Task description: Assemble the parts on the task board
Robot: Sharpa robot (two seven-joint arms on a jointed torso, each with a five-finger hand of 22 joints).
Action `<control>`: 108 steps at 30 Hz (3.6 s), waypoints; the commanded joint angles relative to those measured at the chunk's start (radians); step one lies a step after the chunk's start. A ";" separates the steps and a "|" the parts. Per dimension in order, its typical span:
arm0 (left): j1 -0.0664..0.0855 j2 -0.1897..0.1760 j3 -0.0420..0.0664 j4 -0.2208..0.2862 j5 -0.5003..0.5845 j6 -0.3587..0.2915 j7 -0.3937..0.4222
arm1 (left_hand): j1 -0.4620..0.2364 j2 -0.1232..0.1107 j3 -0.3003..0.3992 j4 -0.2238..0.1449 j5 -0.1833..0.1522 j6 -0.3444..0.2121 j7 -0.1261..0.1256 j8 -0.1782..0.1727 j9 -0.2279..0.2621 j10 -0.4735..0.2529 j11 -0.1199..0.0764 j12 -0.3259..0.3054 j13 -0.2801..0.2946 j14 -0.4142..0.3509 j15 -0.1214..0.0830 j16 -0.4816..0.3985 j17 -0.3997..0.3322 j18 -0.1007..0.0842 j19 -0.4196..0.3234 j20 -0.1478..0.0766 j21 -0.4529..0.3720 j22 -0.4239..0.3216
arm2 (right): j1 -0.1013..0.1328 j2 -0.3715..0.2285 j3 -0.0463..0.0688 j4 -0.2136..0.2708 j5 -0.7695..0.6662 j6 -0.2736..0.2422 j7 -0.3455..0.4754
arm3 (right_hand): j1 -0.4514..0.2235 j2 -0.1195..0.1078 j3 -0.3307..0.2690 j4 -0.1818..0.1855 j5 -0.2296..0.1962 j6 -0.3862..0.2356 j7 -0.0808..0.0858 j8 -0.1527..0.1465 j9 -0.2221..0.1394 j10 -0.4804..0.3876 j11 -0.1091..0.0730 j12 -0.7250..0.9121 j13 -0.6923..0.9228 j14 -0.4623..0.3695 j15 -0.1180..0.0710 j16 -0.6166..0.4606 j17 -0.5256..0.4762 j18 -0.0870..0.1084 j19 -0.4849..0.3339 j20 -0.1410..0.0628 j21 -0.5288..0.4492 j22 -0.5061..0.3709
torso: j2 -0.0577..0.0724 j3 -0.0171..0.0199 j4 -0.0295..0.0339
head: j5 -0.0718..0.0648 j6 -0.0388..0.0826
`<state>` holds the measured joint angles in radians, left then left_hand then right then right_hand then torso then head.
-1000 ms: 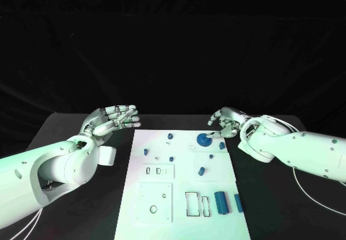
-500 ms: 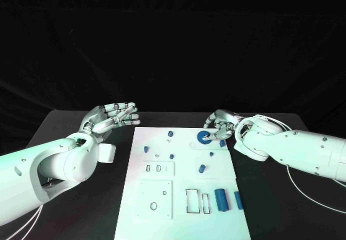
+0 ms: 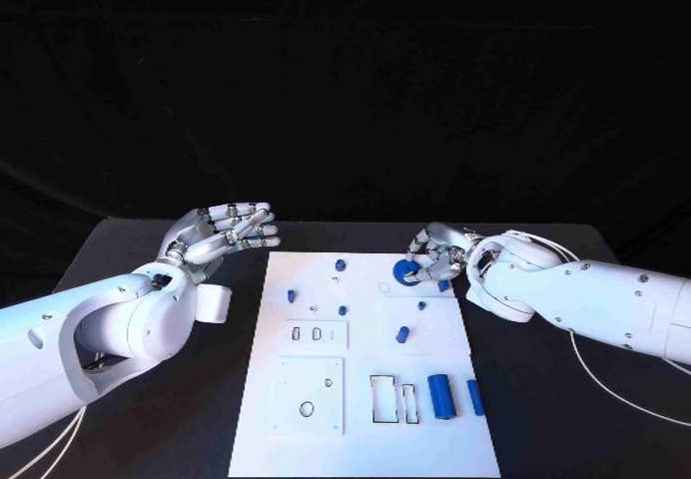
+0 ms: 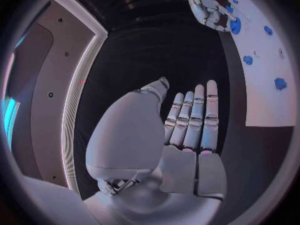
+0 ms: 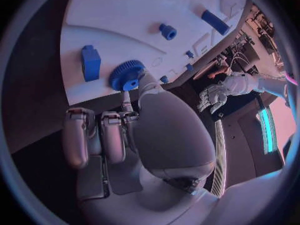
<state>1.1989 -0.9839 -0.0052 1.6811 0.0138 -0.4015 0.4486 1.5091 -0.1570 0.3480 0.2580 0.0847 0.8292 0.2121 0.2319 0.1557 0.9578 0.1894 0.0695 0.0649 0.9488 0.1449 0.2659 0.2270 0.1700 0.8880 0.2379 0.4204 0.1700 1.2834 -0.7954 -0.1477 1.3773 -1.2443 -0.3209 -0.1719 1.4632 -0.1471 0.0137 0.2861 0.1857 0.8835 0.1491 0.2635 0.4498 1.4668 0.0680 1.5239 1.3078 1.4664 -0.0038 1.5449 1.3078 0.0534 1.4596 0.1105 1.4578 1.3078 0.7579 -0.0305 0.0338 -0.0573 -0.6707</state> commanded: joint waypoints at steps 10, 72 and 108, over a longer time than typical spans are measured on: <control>0.001 0.000 0.001 0.003 0.003 0.016 0.009 | -0.010 0.000 0.003 -0.002 -0.005 -0.008 0.020 -0.004 -0.001 -0.006 0.001 -0.005 0.000 -0.005 0.000 -0.004 0.001 0.010 -0.005 0.000 0.002 -0.001 | -0.005 0.004 0.000 -0.014 -0.002 0.027 -0.003 | 0.017 0.016 0.032 -0.003 0.007 0.014 -0.003 0.003 -0.006 0.068 -0.004 0.005 0.216 0.088 -0.001 0.006 0.185 -0.015 0.010 -0.006 0.005 0.125 | 0.000 0.0016 -0.0002 | 0.002 -0.003; 0.001 0.004 0.001 0.005 0.003 0.021 0.002 | -0.010 0.002 0.005 -0.004 -0.005 -0.009 0.021 -0.005 -0.001 -0.008 0.002 -0.006 0.000 -0.005 0.000 -0.007 0.003 0.011 -0.006 0.001 0.003 -0.002 | -0.049 0.248 -0.011 0.026 -0.443 -0.134 -0.092 | 0.005 -0.047 0.355 -0.025 0.005 0.117 -0.024 -0.034 -0.047 0.090 -0.024 0.028 0.244 0.095 -0.019 0.016 0.220 -0.039 0.072 -0.024 0.071 0.214 | 0.001 0.0013 0.0029 | 0.024 -0.009; 0.001 -0.001 0.001 0.005 0.003 0.017 0.000 | -0.010 0.002 0.006 -0.006 -0.005 -0.010 0.022 -0.007 -0.001 -0.010 0.003 -0.006 -0.001 -0.005 0.001 -0.010 0.005 0.011 -0.006 0.001 0.003 -0.002 | -0.052 0.242 -0.012 0.015 -0.384 -0.130 -0.097 | -0.219 -0.011 0.195 0.005 0.004 0.041 0.014 -0.133 -0.071 0.064 0.014 -0.006 0.212 0.096 0.017 0.018 0.226 -0.036 0.067 0.012 0.063 0.211 | 0.001 0.0014 0.0012 | 0.027 -0.013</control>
<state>1.1991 -0.9858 -0.0050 1.6840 0.0148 -0.3983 0.4425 1.5091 -0.1570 0.3508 0.2551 0.0847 0.8291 0.2122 0.2319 0.1558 0.9543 0.1930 0.0696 0.0649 0.9488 0.1449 0.2620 0.2303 0.1700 0.8881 0.2378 0.4204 0.1695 1.2317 -0.5524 -0.1591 1.3898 -1.6458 -0.4721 -0.2627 1.2521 -0.1582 0.2028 0.2925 0.1860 0.9180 0.1624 0.1241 0.3769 1.4669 0.0862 1.5131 1.3076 1.4648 0.0162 1.5559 1.3077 0.0221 1.4661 0.1183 1.5182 1.3074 0.7583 -0.0295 0.0354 -0.0307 -0.6828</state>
